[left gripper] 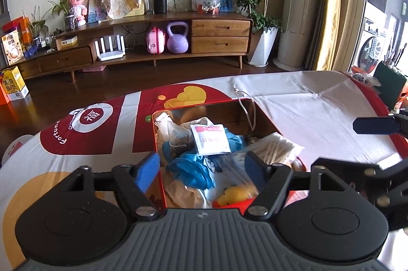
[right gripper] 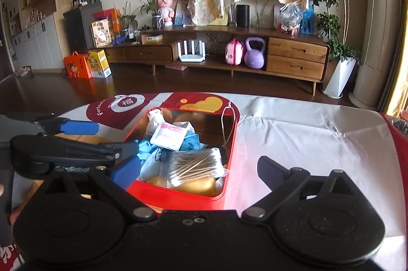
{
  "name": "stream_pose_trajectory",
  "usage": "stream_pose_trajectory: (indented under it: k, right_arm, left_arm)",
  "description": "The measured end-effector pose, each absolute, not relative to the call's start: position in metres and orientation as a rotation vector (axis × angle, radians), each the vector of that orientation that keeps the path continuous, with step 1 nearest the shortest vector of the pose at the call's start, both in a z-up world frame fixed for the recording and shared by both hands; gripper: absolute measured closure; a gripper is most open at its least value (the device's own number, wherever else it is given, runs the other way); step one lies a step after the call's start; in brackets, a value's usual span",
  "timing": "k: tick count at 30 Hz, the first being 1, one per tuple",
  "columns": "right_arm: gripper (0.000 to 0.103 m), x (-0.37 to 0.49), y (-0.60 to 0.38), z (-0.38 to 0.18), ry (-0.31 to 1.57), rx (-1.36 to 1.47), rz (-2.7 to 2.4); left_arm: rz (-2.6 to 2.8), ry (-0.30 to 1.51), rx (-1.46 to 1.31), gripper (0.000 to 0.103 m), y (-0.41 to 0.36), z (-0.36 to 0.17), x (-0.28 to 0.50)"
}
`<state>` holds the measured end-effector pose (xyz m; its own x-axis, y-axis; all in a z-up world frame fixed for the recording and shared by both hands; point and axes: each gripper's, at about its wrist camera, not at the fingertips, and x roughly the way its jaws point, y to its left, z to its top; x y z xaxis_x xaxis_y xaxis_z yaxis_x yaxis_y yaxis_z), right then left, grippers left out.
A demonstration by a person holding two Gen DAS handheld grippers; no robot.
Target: Organize soft objects
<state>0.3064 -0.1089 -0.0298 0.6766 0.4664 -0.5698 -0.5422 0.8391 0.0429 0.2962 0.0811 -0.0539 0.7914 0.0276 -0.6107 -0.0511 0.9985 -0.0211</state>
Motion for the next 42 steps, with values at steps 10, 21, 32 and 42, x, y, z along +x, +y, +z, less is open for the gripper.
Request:
stream_pose_trajectory:
  k: [10, 21, 32, 42]
  right_arm:
    - [0.000, 0.282, -0.128, -0.020, 0.578, -0.088, 0.561]
    - [0.000, 0.255, -0.144, -0.016, 0.564, -0.063, 0.586]
    - [0.000, 0.234, -0.156, -0.015, 0.549, -0.037, 0.605]
    - [0.000, 0.225, -0.160, -0.018, 0.534, -0.046, 0.600]
  left_arm:
    - [0.035, 0.612, -0.082, 0.020, 0.073, -0.034, 0.251]
    - [0.022, 0.613, -0.114, 0.019, 0.067, -0.026, 0.213]
    - [0.024, 0.555, -0.102, 0.002, 0.051, -0.020, 0.183]
    - [0.029, 0.525, -0.080, 0.002, 0.042, -0.022, 0.164]
